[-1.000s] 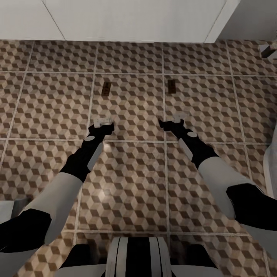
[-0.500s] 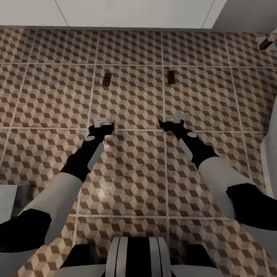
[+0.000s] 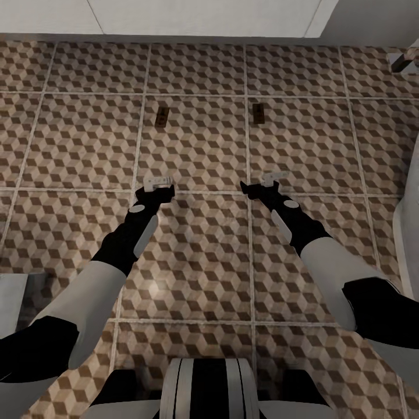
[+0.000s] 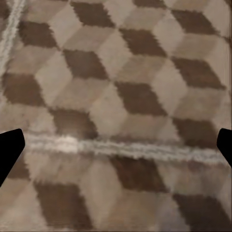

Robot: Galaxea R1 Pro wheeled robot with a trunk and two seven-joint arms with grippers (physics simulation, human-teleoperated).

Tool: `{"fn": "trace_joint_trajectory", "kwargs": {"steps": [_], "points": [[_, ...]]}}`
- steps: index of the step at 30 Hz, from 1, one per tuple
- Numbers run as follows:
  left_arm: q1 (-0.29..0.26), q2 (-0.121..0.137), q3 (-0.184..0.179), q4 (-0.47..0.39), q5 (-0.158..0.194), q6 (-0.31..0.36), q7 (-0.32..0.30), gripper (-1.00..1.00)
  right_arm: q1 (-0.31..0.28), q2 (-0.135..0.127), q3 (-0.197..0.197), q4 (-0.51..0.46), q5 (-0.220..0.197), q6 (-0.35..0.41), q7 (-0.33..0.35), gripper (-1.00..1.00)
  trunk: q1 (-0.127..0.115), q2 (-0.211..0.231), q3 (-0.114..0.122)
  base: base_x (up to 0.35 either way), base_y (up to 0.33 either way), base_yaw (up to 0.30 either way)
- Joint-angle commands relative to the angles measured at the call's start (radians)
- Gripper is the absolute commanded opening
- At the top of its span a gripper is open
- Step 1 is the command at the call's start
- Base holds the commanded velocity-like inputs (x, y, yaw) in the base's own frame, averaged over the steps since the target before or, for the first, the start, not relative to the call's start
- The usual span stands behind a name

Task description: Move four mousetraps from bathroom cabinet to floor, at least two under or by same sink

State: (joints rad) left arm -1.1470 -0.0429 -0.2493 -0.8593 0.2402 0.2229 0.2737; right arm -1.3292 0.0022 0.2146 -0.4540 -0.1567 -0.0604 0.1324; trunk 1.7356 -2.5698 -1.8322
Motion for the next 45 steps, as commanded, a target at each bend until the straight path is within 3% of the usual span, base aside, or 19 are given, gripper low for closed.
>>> {"fn": "trace_joint_trajectory", "kwargs": {"steps": [1,13,45], "points": [[0.0,0.0,-0.004,-0.002,0.01,0.003,0.008,1.0,-0.001,-0.001,0.005,0.002,-0.01,-0.004,0.001,1.0,-0.001,0.0,0.0,-0.273,0.0,0.0],[0.0,0.0,-0.005,-0.003,0.01,0.003,0.009,1.0,-0.001,0.0,0.005,0.003,-0.01,-0.004,0.001,1.0,-0.001,0.0,0.0,-0.259,0.0,0.0],[0.0,-0.008,-0.01,-0.013,0.01,0.004,0.01,1.0,-0.001,-0.004,0.003,0.009,-0.01,-0.004,0.001,1.0,-0.001,0.0,0.0,-0.008,0.0,0.0]]}}
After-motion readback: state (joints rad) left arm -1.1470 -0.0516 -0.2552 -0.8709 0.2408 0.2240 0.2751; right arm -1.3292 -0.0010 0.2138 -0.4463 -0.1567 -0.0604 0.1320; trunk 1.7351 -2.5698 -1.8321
